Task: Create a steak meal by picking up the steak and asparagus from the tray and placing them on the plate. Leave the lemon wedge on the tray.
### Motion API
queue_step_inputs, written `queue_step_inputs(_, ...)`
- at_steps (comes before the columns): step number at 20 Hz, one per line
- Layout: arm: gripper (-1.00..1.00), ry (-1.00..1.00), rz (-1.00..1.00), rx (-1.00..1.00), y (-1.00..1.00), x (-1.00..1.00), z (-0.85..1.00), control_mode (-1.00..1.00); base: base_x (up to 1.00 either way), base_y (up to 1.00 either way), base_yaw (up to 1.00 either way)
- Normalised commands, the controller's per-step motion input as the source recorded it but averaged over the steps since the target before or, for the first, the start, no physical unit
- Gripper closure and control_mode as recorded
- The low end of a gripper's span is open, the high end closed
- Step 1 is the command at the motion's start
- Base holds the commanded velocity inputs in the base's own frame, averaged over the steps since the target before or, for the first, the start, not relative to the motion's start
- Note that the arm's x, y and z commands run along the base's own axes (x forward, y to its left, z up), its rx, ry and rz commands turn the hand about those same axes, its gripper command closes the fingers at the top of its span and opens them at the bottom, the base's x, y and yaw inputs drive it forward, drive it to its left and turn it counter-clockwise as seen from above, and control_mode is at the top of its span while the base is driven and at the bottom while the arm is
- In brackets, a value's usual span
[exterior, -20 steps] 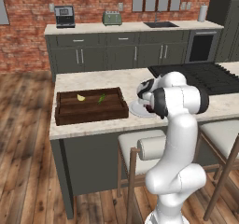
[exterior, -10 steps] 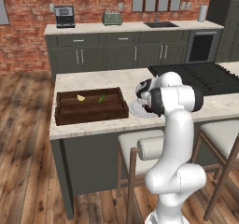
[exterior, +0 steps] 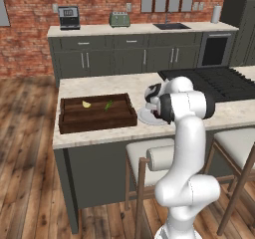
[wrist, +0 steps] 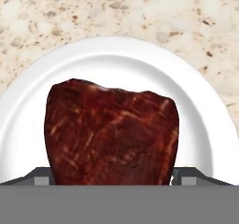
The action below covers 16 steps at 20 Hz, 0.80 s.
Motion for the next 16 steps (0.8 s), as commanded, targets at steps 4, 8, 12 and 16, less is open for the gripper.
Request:
queue_step_inputs(4, -1.00, 0.00, 0.00, 0.00, -0.01, -0.14, 0.00, -1.00, 0.00, 0.00, 0.00)
queue_step_inputs(8, -1.00, -0.06, 0.00, 0.00, -0.01, -0.21, 0.00, -1.00, 0.00, 0.00, 0.00)
queue_step_inputs(12, -1.00, -0.07, 0.00, 0.00, 0.00, -0.15, 0.00, -1.00, 0.00, 0.00, 0.00)
queue_step_inputs(16, -1.00, -0.07, 0.00, 0.00, 0.00, -0.10, 0.06, -1.00, 0.00, 0.00, 0.00)
